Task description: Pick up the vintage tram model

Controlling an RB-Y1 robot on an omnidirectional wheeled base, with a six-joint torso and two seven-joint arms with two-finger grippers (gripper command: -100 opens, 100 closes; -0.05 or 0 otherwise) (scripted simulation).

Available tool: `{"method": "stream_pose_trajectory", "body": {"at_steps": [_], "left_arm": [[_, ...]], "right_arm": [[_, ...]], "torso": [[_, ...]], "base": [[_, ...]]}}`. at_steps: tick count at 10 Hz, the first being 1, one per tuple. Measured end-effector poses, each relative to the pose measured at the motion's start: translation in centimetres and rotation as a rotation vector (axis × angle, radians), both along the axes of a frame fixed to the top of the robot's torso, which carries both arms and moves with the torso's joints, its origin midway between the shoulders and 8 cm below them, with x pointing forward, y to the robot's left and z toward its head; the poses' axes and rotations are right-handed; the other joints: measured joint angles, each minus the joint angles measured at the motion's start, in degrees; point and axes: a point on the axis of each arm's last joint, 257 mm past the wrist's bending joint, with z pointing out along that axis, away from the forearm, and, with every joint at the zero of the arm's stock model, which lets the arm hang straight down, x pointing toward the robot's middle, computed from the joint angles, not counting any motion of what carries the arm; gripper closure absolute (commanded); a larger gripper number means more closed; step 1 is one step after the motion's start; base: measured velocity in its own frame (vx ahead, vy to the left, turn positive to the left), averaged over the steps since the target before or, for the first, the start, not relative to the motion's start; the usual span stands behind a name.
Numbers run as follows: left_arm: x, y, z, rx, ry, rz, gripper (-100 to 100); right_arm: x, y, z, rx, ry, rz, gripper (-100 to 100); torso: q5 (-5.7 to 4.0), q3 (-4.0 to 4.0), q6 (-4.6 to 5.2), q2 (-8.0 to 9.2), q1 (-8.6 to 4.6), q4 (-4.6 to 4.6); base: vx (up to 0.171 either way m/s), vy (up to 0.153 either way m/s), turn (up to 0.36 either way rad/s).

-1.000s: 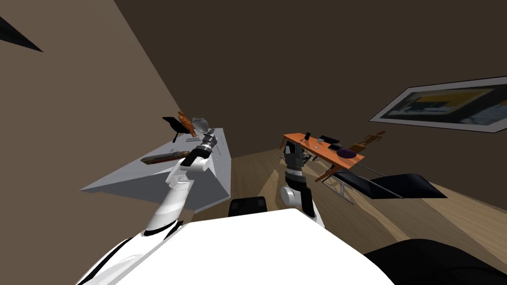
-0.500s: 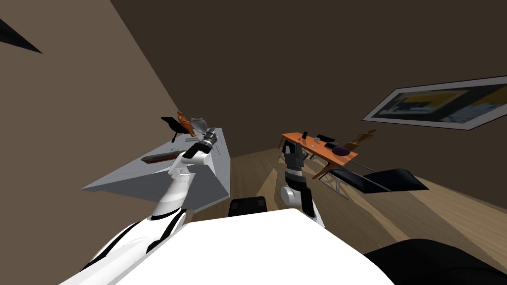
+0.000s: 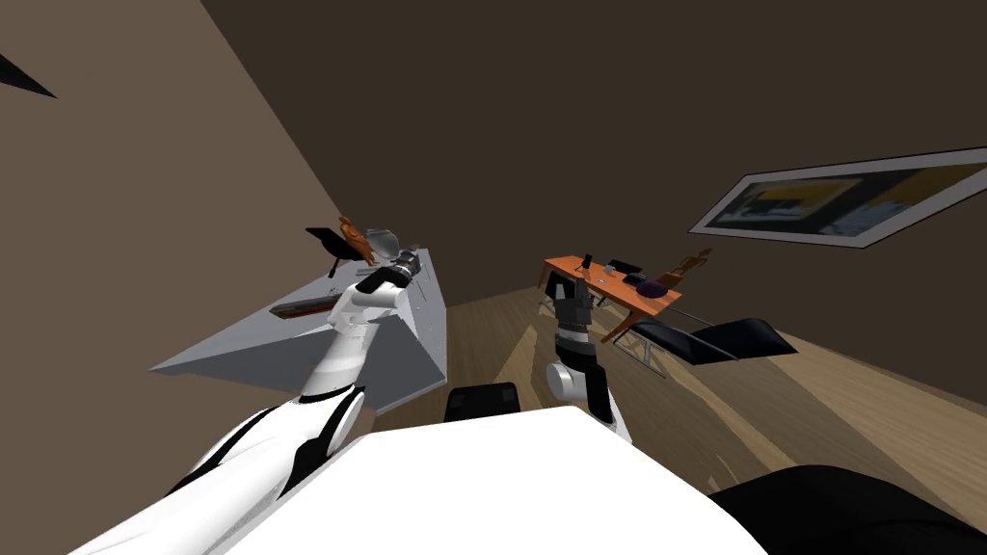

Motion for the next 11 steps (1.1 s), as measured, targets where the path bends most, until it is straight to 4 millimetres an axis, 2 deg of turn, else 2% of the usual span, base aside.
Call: {"method": "stream_pose_trajectory", "body": {"at_steps": [4, 5, 10, 11], "left_arm": [[1.7, 1.3, 0.0, 0.003, 0.074, 0.034, -100], [2.5, 2.2, 0.1, 0.005, 0.095, 0.048, -100], [3.8, 4.4, 0.1, -0.001, 0.197, 0.098, -100], [4.1, 5.3, 0.6, -0.002, 0.217, 0.114, -100]], "right_arm": [[0.0, 0.0, 0.0, 0.000, 0.000, 0.000, 0], [0.0, 0.0, 0.0, 0.000, 0.000, 0.000, 0], [0.0, 0.0, 0.0, 0.000, 0.000, 0.000, 0], [0.0, 0.0, 0.0, 0.000, 0.000, 0.000, 0]], "torso": [[0.01, -0.04, -0.01, -0.07, 0.00, -0.02], [0.01, -0.02, 0.01, -0.03, 0.02, -0.01], [0.02, -0.03, -0.02, -0.06, 0.02, -0.02], [0.01, -0.01, 0.00, -0.02, 0.05, -0.01]], "base": [[-0.050, -0.001, -0.050], [-0.062, 0.013, -0.057], [-0.047, 0.007, -0.036], [-0.066, 0.016, -0.040]]}}
